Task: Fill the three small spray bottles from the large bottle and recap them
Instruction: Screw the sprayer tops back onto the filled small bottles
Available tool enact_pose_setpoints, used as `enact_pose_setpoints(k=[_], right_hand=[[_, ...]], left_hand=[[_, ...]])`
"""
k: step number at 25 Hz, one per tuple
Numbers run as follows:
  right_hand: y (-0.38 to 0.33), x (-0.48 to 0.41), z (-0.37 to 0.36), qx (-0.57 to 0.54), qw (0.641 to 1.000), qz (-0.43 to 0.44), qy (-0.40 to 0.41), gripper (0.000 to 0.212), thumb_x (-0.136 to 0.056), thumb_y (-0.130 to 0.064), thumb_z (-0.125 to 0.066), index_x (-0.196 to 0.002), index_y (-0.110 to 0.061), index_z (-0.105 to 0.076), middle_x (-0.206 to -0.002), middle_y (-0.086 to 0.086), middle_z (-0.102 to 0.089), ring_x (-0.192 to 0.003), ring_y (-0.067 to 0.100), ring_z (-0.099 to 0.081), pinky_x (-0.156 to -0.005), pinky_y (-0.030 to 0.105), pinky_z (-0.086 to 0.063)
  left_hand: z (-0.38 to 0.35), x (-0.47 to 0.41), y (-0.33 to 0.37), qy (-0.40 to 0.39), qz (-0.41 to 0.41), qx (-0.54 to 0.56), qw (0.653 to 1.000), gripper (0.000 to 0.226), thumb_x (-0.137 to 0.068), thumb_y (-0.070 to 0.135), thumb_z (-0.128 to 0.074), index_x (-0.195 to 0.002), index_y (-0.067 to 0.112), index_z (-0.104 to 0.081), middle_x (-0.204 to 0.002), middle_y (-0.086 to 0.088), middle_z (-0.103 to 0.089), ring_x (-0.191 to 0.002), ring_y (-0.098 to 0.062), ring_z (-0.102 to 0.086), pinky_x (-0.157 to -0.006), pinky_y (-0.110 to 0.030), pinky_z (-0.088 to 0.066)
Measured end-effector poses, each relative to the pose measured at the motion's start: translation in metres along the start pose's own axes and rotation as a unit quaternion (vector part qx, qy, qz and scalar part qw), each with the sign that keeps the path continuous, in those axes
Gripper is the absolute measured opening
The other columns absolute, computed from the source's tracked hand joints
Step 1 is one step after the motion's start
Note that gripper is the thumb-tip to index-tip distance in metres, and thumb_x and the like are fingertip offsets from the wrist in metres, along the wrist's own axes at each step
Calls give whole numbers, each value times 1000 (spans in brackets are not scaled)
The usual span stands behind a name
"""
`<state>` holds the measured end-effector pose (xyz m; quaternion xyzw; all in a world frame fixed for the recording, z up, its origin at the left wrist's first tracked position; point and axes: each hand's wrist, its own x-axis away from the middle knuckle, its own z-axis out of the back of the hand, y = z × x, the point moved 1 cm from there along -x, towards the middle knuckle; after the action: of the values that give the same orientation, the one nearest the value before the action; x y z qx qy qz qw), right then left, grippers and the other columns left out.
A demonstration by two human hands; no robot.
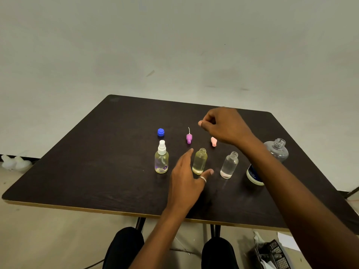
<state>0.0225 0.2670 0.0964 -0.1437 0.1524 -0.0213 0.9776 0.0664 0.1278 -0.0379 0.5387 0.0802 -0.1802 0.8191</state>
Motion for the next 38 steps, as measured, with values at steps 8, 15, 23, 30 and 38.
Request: enact_pose_setpoints(k=[8,15,23,30,38], right_hand=[[21,-60,-59,26,993,-51,-105,24,-84,-36,-68,-71,-17,-65,-81,2,-70,-74,15,-63,-62,26,-46],[25,-82,-106,36,982,-110,-149,39,-84,-45,-66,-64,-12,-64,-62,2,-59,-63,14,-57,-52,24,-39],[18,-73,-115,81,987,-91,-103,18,-81,-24,-67,-72,-12,-60,-72,7,-61,-72,24,-63,-63,33,-53],[-10,-35,10,-25,989,49,-136,20,-81,-22,-73,-100,-22,-70,-94,-11,-66,-86,2,-60,-75,16,-46],[-36,6,77,31,983,114,-142,18,-79,-21,-73,-96,-28,-68,-91,-17,-67,-82,-4,-60,-71,15,-46]], left_hand=[[-18,-24,-12,9,44,13,999,45,-82,30,-79,-122,26,-59,-112,10,-68,-98,-4,-63,-88,-27,-54],[-5,-20,-29,40,15,45,998,43,-83,27,-79,-121,28,-59,-107,15,-66,-96,0,-64,-84,-23,-55],[-2,-21,-32,37,2,49,998,44,-83,29,-79,-122,28,-60,-104,21,-63,-95,5,-62,-83,-17,-54],[-3,-22,-33,28,15,66,997,43,-82,29,-79,-120,31,-60,-105,20,-66,-97,4,-64,-85,-18,-54],[-4,-22,-36,29,13,77,997,44,-81,30,-80,-121,32,-60,-102,20,-66,-96,4,-65,-85,-17,-54]])
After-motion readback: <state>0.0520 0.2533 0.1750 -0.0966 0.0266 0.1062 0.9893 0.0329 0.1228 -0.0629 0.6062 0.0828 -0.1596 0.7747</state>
